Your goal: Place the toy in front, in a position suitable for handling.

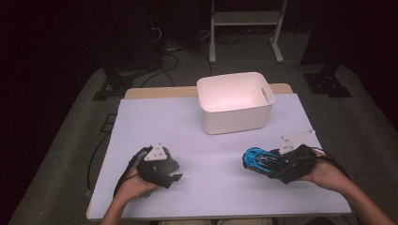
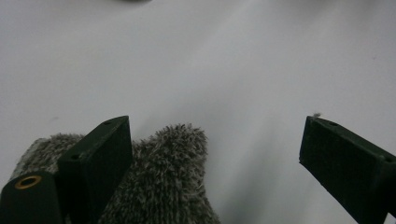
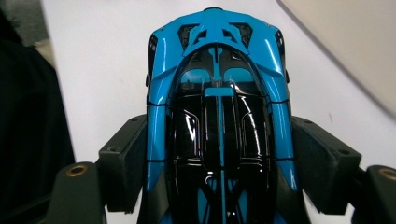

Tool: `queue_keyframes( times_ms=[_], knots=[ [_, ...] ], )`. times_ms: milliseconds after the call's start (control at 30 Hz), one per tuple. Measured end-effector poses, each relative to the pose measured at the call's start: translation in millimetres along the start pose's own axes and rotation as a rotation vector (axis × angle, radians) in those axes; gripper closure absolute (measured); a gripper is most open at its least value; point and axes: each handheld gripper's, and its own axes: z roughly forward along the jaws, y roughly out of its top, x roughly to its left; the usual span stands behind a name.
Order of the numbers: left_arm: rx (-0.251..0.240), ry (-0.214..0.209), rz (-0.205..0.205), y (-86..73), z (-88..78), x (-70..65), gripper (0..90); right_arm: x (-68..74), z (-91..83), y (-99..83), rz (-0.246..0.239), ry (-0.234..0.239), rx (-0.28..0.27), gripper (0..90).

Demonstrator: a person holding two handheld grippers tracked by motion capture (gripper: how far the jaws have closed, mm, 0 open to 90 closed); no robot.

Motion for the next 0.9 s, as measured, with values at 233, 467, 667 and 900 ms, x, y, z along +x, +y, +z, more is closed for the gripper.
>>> queue_keyframes(
  times_ms=[233, 467, 667, 900],
  knots=[
    [0.007, 0.001, 0.009, -0.9, -4.8, 2.9, 8.9, 11.2, 20.9, 43.3, -0.106, 0.073, -0.002, 25.4],
    [0.022, 0.011, 0.020, -3.7, -15.4, 9.1, 8.9, 21.4, 53.1, 69.2, -0.171, 0.148, 0.009, 25.3],
    [0.039, 0.005, 0.016, -6.8, -20.1, 13.8, 8.9, 27.9, 83.7, 79.5, -0.201, 0.203, 0.024, 25.3],
    [0.060, 0.006, 0.045, -9.1, -21.5, 14.3, 9.2, 36.7, 118.5, 78.5, -0.239, 0.245, 0.065, 25.3]
  ],
)
